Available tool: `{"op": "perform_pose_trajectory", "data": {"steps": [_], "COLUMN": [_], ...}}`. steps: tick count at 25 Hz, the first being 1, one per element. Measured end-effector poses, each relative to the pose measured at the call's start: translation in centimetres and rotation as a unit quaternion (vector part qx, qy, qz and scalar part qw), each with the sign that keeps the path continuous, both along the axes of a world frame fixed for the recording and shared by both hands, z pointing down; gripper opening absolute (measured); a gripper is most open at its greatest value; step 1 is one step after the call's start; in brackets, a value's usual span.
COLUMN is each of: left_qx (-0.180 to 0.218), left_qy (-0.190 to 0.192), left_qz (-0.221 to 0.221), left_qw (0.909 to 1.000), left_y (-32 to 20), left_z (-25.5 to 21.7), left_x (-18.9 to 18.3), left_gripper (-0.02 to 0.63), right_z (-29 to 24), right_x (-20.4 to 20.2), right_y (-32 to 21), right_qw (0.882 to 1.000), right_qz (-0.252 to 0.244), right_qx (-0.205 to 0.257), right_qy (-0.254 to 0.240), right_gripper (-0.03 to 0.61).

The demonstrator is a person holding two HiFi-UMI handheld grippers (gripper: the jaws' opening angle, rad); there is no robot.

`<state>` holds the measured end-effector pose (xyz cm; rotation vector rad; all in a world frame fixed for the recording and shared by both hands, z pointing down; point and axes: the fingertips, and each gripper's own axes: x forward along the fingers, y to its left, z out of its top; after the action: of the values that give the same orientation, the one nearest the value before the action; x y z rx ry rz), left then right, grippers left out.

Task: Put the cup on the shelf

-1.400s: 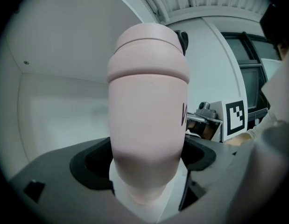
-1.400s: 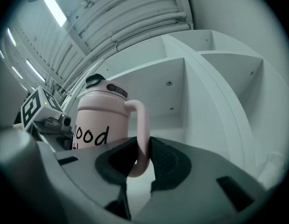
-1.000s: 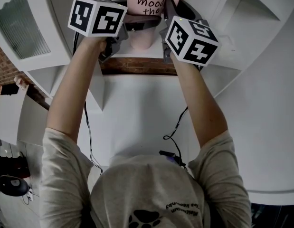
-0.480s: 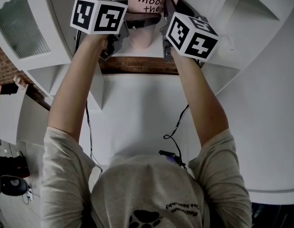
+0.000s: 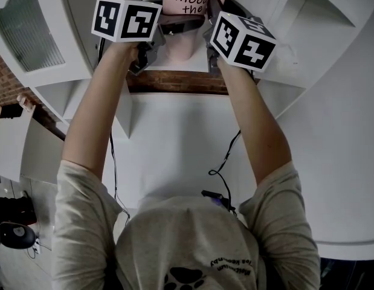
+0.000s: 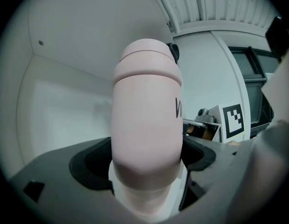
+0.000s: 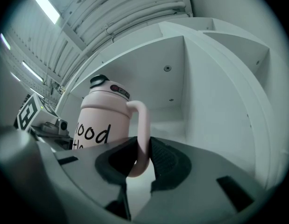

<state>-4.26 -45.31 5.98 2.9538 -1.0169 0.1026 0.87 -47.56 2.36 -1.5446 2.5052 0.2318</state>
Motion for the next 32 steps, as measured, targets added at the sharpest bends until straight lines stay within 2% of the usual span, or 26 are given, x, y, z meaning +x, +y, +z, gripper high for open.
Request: {"op": "perform_pose_trajectory", "data": {"steps": [9,13,17,18,19,20,21,22,25,32], "left_qx": [0.028,0.04,0.054,0.061,0.068,0.076,0.083,0.09,0.097,0.095], "left_qy": [0.021,0.051,0.029,0.028,0.036,0.049,0.059,0.061,0.051,0.055], "left_qz": [-0.021,-0.044,-0.08,-0.091,-0.101,-0.11,-0.12,-0.13,-0.151,-0.158], "left_qw": [0.9992,0.9969,0.9949,0.9936,0.9919,0.9899,0.9876,0.9855,0.9824,0.9813], "left_y": [1.1,2.5,3.2,3.4,3.7,4.0,4.2,4.3,4.2,4.7], "left_z": [-0.7,-1.4,-1.4,-1.5,-1.9,-2.3,-2.6,-2.8,-2.7,-2.6], "left_x": [-1.2,-2.9,-4.4,-4.7,-5.0,-5.3,-5.6,-5.7,-5.9,-5.4], "left_gripper": [0.448,0.448,0.443,0.414,0.261,0.183,0.072,0.029,0.008,0.008], "right_z": [-0.3,-0.2,0.0,0.1,0.2,0.2,0.2,0.1,-0.4,-0.8], "right_x": [-0.1,0.0,0.1,0.3,0.3,0.4,0.4,0.4,0.6,1.1], "right_y": [-0.1,-0.1,0.0,0.0,0.1,0.1,0.2,0.3,1.0,3.1], "right_qw": [1.0,1.0,1.0,1.0,1.0,1.0,1.0,1.0,1.0,0.999], "right_qz": [0.001,0.007,0.012,0.014,0.016,0.017,0.017,0.018,0.023,0.037], "right_qx": [0.001,-0.001,0.001,0.002,0.002,0.002,0.004,0.007,0.018,0.035], "right_qy": [0.001,0.001,0.003,0.003,0.003,0.001,0.0,0.0,0.002,0.009], "right_gripper": [0.083,0.083,0.086,0.087,0.091,0.097,0.105,0.114,0.132,0.137]}}
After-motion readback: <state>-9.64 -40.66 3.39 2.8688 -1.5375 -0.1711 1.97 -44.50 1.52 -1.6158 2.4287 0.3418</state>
